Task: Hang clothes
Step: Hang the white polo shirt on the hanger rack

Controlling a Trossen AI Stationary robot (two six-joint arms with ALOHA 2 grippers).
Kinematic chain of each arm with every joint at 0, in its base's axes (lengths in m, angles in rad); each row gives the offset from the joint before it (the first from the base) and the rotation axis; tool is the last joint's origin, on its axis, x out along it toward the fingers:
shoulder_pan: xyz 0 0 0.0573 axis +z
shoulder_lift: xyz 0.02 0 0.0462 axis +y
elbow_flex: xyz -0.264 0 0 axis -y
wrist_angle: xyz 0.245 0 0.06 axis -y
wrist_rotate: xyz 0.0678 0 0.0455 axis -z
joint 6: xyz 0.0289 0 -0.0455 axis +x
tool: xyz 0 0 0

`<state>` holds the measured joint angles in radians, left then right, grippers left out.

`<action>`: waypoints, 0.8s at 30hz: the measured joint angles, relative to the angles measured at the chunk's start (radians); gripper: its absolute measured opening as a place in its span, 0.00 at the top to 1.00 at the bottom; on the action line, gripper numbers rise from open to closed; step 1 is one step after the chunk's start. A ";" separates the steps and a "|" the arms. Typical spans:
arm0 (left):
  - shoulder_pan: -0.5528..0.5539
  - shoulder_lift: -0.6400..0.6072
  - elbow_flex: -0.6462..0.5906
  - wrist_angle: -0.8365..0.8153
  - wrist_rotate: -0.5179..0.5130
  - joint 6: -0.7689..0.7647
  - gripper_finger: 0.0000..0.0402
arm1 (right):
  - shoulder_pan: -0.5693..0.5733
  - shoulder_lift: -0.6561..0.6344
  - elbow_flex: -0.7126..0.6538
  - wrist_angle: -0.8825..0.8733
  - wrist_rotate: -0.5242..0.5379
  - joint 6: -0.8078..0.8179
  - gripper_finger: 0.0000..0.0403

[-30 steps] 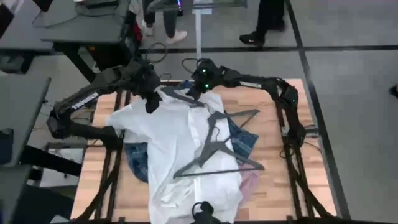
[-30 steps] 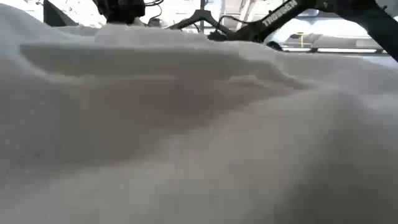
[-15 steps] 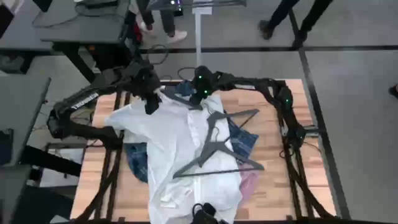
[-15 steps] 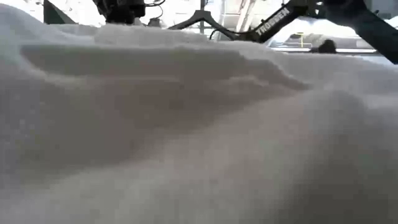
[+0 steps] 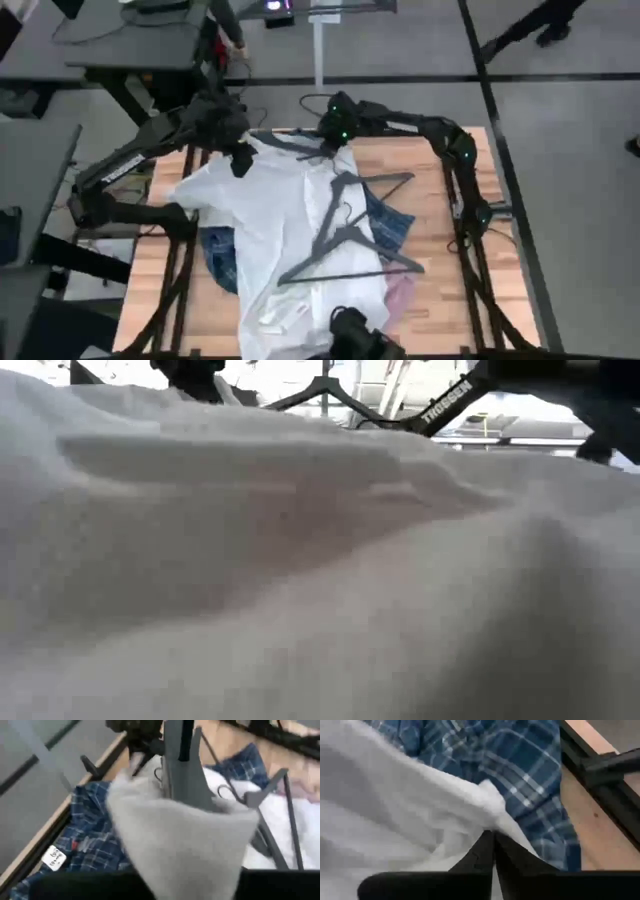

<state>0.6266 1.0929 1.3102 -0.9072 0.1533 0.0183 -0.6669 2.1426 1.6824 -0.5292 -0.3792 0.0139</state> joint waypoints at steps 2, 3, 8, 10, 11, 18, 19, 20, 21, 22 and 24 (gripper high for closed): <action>0.000 -0.008 0.000 0.001 -0.020 -0.018 0.95 | -0.002 0.000 0.000 -0.002 -0.001 0.000 1.00; 0.000 -0.013 0.000 0.005 -0.034 -0.024 0.95 | -0.002 0.000 0.000 0.000 -0.001 0.000 1.00; 0.001 -0.022 0.000 0.058 -0.054 -0.042 0.95 | 0.008 0.000 0.000 0.029 -0.001 0.004 1.00; 0.001 -0.027 0.000 0.065 -0.055 -0.046 0.95 | 0.011 -0.001 0.001 0.039 -0.014 0.016 1.00; 0.001 -0.029 0.000 0.085 -0.054 -0.052 0.95 | 0.008 -0.005 0.004 0.039 -0.034 0.030 1.00; 0.004 -0.035 0.002 0.121 -0.072 -0.080 0.95 | -0.028 -0.072 0.039 0.062 -0.068 0.037 1.00; 0.004 -0.035 0.003 0.116 -0.078 -0.081 0.95 | -0.034 -0.078 0.039 0.059 -0.078 0.033 1.00; 0.005 -0.035 0.003 0.108 -0.084 -0.084 0.95 | -0.041 -0.080 0.039 0.055 -0.087 0.033 1.00; 0.005 -0.035 0.003 0.096 -0.088 -0.085 0.95 | -0.048 -0.081 0.039 0.049 -0.091 0.033 1.00; 0.006 -0.035 0.003 0.087 -0.090 -0.084 0.95 | -0.053 -0.081 0.038 0.037 -0.091 0.033 1.00; 0.006 -0.035 0.003 0.069 -0.091 -0.081 0.95 | -0.062 -0.081 0.037 0.025 -0.094 0.031 1.00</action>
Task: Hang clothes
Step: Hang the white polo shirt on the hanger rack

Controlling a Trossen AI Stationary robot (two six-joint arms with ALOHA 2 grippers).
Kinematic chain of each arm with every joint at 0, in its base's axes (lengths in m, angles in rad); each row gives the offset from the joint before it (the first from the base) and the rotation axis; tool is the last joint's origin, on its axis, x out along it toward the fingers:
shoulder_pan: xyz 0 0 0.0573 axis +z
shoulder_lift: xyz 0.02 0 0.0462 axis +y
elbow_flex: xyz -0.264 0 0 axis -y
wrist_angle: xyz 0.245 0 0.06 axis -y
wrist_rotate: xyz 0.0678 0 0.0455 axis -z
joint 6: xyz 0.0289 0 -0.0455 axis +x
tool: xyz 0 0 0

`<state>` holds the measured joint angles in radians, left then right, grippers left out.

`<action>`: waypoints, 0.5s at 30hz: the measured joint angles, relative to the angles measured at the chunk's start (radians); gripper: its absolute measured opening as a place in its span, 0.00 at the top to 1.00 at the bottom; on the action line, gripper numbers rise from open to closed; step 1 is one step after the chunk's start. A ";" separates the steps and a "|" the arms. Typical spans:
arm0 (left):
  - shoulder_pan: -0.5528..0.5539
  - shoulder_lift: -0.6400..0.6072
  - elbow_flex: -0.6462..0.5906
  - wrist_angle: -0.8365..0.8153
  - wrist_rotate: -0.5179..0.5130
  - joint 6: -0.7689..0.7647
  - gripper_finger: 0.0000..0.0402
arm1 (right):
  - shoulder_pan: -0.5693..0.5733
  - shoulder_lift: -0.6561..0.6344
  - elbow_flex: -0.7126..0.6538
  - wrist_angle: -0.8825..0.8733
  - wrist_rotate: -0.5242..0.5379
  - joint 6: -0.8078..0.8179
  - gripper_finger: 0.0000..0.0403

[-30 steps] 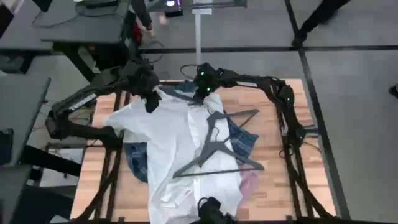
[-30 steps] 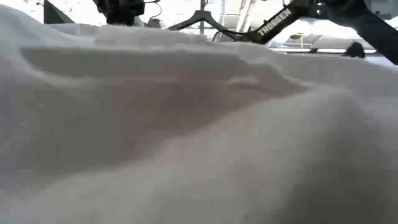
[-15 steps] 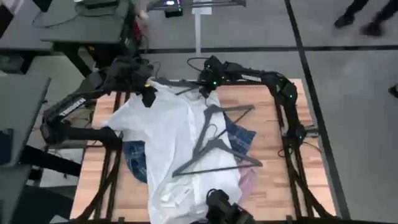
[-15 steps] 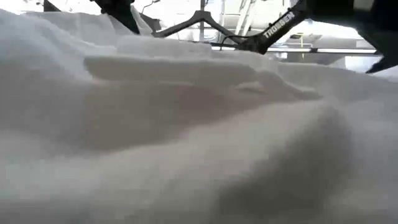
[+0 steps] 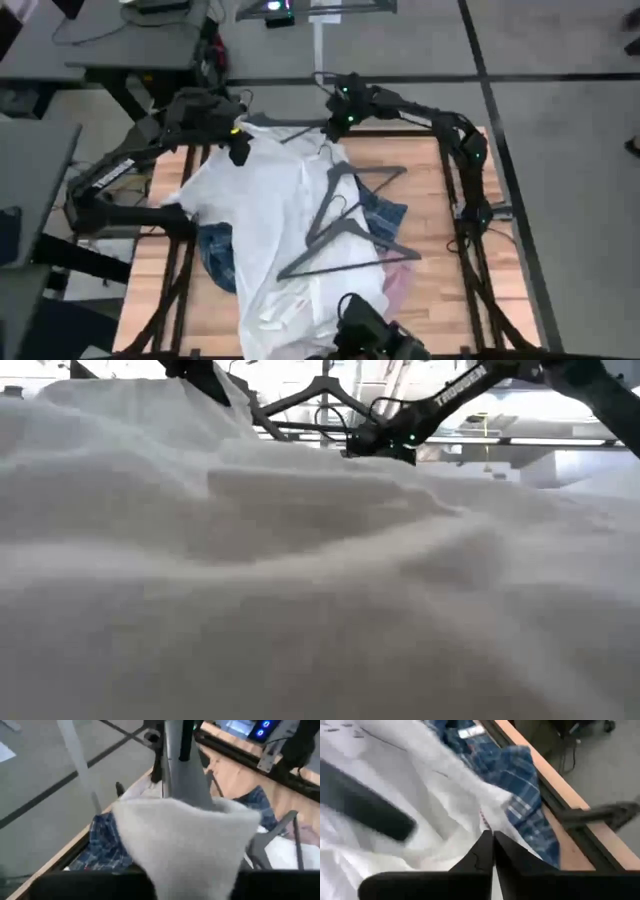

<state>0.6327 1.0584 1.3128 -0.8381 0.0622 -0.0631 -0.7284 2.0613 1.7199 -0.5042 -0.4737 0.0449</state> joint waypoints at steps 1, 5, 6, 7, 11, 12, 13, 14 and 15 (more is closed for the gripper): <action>0.000 0.001 0.000 -0.016 -0.001 -0.002 0.95 | -0.002 -0.002 0.000 0.000 -0.007 0.000 1.00; 0.000 0.022 0.000 -0.067 -0.011 -0.012 0.95 | -0.003 -0.037 -0.001 0.014 -0.019 0.005 1.00; 0.000 0.028 0.000 -0.084 -0.011 -0.013 0.95 | -0.003 -0.051 -0.001 0.023 -0.021 0.007 1.00; 0.000 0.036 0.000 -0.093 -0.014 -0.013 0.95 | -0.003 -0.065 -0.001 0.035 -0.023 0.010 1.00; 0.000 0.067 0.000 -0.082 -0.049 -0.013 0.95 | 0.004 -0.133 -0.001 0.059 -0.023 0.036 1.00; 0.000 0.076 0.000 -0.076 -0.055 -0.013 0.95 | 0.010 -0.153 -0.001 0.061 -0.023 0.038 1.00; 0.000 0.086 0.000 -0.064 -0.058 -0.015 0.95 | 0.018 -0.174 -0.001 0.061 -0.022 0.041 1.00; 0.001 0.094 0.000 -0.050 -0.058 -0.018 0.95 | 0.029 -0.196 -0.001 0.063 -0.022 0.041 1.00; 0.004 0.102 0.000 -0.040 -0.058 -0.018 0.95 | 0.042 -0.217 -0.001 0.068 -0.023 0.043 1.00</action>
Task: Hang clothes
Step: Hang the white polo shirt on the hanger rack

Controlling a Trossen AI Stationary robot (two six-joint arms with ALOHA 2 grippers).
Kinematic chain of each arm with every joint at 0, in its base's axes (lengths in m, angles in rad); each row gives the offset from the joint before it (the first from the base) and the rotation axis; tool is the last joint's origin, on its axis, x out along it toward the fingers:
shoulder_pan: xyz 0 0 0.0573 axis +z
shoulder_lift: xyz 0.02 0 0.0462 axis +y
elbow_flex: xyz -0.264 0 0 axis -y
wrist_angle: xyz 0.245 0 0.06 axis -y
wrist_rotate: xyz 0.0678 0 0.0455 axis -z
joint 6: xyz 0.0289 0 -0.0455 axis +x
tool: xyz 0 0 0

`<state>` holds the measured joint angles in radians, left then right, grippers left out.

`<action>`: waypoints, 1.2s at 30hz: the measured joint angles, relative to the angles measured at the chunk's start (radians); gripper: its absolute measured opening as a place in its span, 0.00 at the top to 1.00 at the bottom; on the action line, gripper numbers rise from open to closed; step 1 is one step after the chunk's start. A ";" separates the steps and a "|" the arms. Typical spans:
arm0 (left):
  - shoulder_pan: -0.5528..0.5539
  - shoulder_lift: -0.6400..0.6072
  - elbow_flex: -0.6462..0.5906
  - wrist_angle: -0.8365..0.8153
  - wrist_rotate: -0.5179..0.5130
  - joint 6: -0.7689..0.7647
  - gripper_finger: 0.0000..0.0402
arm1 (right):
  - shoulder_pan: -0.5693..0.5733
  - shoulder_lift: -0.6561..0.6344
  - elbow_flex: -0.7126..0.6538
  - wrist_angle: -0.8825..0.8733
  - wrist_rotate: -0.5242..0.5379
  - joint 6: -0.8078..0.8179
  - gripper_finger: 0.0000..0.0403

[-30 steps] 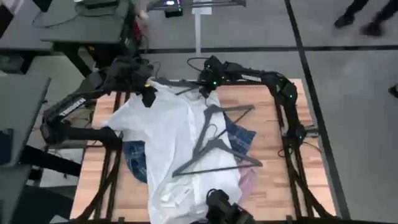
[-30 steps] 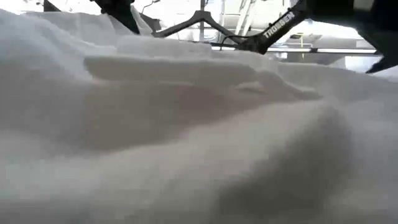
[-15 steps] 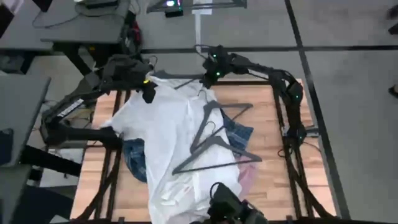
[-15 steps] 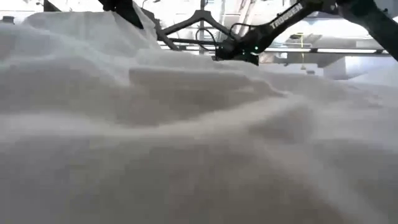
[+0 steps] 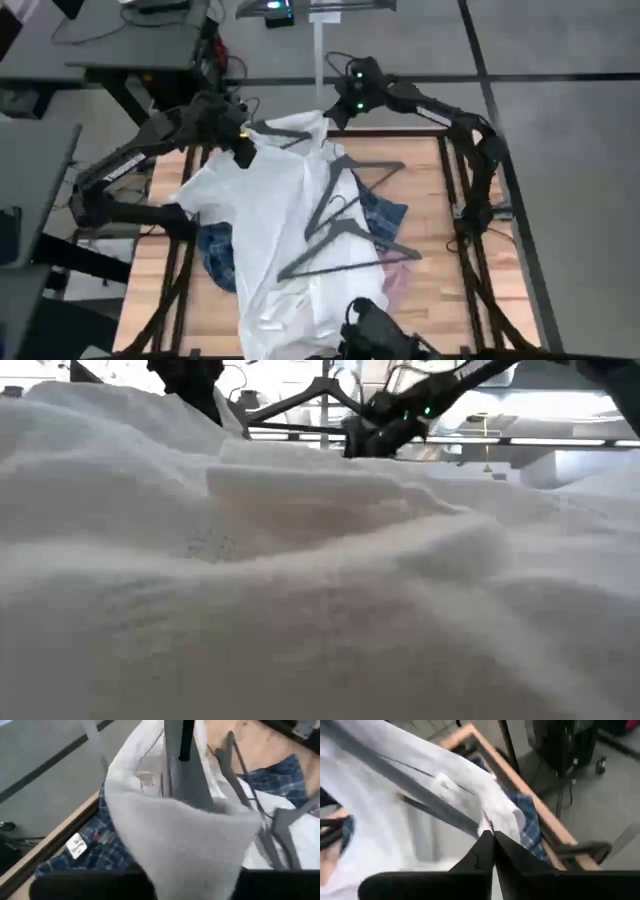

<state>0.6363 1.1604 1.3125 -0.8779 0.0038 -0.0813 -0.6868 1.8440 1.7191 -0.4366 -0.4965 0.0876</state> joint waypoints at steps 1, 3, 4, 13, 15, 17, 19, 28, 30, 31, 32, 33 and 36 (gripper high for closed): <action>0.003 0.006 0.000 0.007 0.001 0.001 0.95 | 0.012 -0.022 0.000 0.005 0.000 0.010 1.00; 0.005 0.020 0.000 0.028 0.002 0.007 0.95 | 0.036 -0.061 0.000 0.024 -0.001 0.038 1.00; 0.006 0.028 0.000 0.043 0.003 0.010 0.95 | 0.046 -0.080 0.000 0.035 -0.001 0.046 1.00; 0.006 0.081 0.000 0.098 0.132 0.049 0.95 | 0.153 -0.233 0.000 0.117 0.081 0.115 1.00; 0.004 0.086 0.000 0.117 0.180 0.056 0.95 | 0.169 -0.254 0.000 0.149 0.094 0.140 1.00; 0.004 0.090 0.000 0.105 0.213 0.070 0.95 | 0.191 -0.269 0.000 0.168 0.101 0.151 1.00; 0.003 0.100 0.000 0.090 0.213 0.075 0.95 | 0.221 -0.283 0.000 0.186 0.106 0.152 1.00; 0.076 0.061 -0.003 0.252 0.185 0.034 0.95 | 0.424 -0.338 0.000 0.086 0.115 0.116 1.00; 0.083 0.035 -0.003 0.284 0.219 0.034 0.95 | 0.462 -0.337 0.001 0.008 0.115 0.115 1.00; 0.084 0.021 -0.003 0.293 0.237 0.036 0.95 | 0.481 -0.333 0.001 -0.034 0.130 0.116 1.00; 0.084 0.007 -0.003 0.301 0.257 0.047 0.95 | 0.496 -0.322 0.002 -0.068 0.153 0.115 1.00; 0.084 -0.006 -0.003 0.311 0.275 0.055 0.95 | 0.507 -0.314 0.003 -0.097 0.176 0.117 1.00; 0.084 -0.047 -0.003 0.316 0.307 0.074 0.95 | 0.529 -0.273 0.003 -0.167 0.272 0.153 0.99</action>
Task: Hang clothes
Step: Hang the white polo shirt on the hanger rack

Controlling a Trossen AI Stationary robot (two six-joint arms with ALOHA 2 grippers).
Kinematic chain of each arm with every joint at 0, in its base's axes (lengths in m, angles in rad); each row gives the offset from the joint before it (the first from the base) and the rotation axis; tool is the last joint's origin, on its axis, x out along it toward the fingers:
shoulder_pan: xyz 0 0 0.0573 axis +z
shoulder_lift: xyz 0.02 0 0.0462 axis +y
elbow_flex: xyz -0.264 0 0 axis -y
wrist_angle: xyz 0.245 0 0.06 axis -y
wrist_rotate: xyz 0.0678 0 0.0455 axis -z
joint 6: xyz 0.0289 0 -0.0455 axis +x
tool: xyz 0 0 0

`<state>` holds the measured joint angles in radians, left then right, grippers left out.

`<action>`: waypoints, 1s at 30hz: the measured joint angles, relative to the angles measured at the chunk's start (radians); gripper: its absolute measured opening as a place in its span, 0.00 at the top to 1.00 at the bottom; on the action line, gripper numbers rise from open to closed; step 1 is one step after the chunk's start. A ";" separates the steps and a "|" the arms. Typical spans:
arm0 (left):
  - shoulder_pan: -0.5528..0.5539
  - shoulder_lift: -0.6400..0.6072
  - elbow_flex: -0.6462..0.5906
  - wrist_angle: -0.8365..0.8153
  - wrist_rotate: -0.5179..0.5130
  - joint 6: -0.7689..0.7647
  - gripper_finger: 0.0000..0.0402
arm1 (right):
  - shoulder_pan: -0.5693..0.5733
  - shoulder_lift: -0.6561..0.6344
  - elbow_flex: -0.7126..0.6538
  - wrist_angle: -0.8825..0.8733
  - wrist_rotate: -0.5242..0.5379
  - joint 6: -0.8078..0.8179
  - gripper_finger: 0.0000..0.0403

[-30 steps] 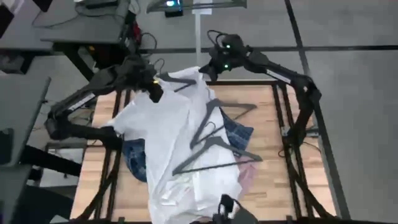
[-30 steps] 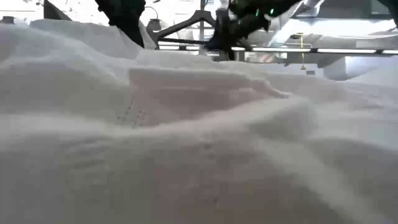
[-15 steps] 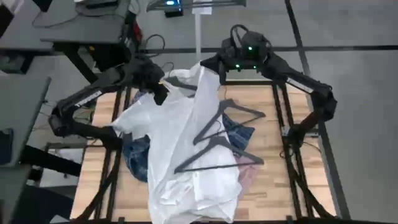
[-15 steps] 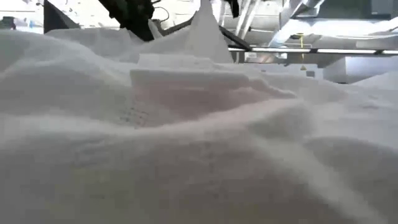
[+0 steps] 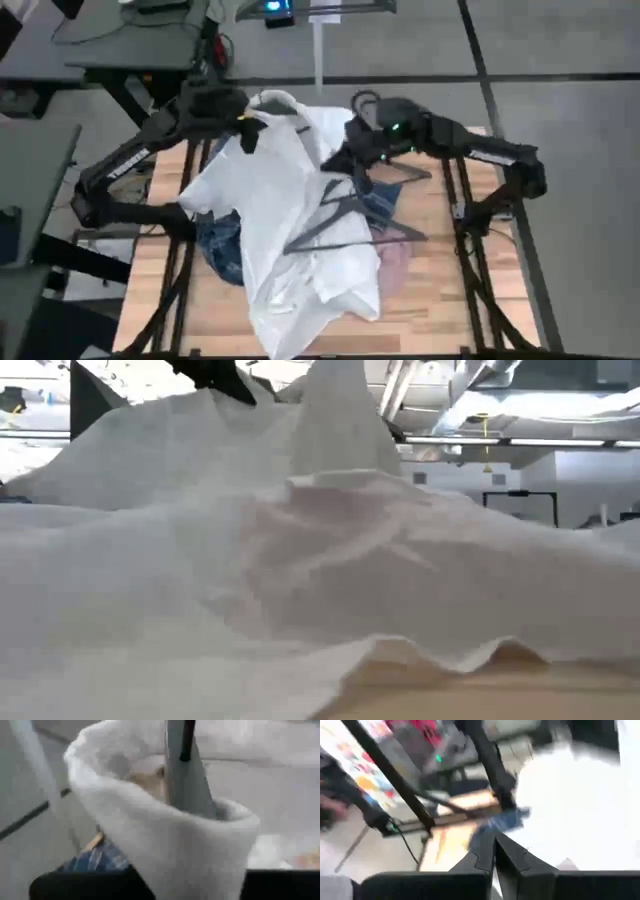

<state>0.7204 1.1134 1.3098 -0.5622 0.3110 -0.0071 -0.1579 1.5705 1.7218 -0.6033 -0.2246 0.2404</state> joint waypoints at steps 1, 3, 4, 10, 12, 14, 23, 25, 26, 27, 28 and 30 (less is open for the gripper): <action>0.000 -0.011 0.000 -0.005 0.004 0.004 0.95 | 0.005 0.016 0.000 -0.012 0.020 0.012 0.98; 0.000 -0.028 0.000 -0.004 0.010 0.011 0.95 | 0.006 0.047 0.000 -0.017 0.024 0.021 0.93; 0.000 -0.036 0.000 -0.005 0.010 0.012 0.95 | 0.006 0.061 0.000 -0.011 0.023 0.021 0.90; 0.000 -0.060 0.001 -0.043 0.023 0.031 0.95 | 0.008 0.100 -0.001 0.031 0.024 -0.002 0.66; 0.000 -0.060 0.001 -0.070 0.023 0.046 0.95 | 0.006 0.086 -0.001 0.058 0.025 -0.015 0.58; -0.001 -0.060 0.001 -0.079 0.023 0.056 0.95 | -0.001 0.065 0.018 0.059 0.025 -0.059 0.52; -0.001 -0.067 0.001 -0.078 0.134 0.131 0.95 | -0.168 -0.011 0.128 -0.142 0.109 -0.327 0.46; -0.003 -0.070 0.002 -0.078 0.177 0.142 0.95 | -0.226 -0.004 0.124 -0.218 0.066 -0.363 0.47; -0.003 -0.070 0.002 -0.078 0.195 0.143 0.95 | -0.250 -0.003 0.123 -0.252 0.049 -0.386 0.48; -0.004 -0.070 0.002 -0.077 0.206 0.143 0.95 | -0.270 -0.001 0.123 -0.274 0.035 -0.408 0.48; -0.004 -0.069 0.002 -0.076 0.210 0.143 0.95 | -0.282 0.001 0.126 -0.286 0.016 -0.427 0.49; -0.004 -0.069 0.002 -0.076 0.219 0.144 0.95 | -0.299 0.004 0.125 -0.294 -0.041 -0.461 0.50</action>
<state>0.7166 1.0443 1.3117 -0.6379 0.5295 0.1370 -0.4567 1.5745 1.8469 -0.8978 -0.2659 -0.2202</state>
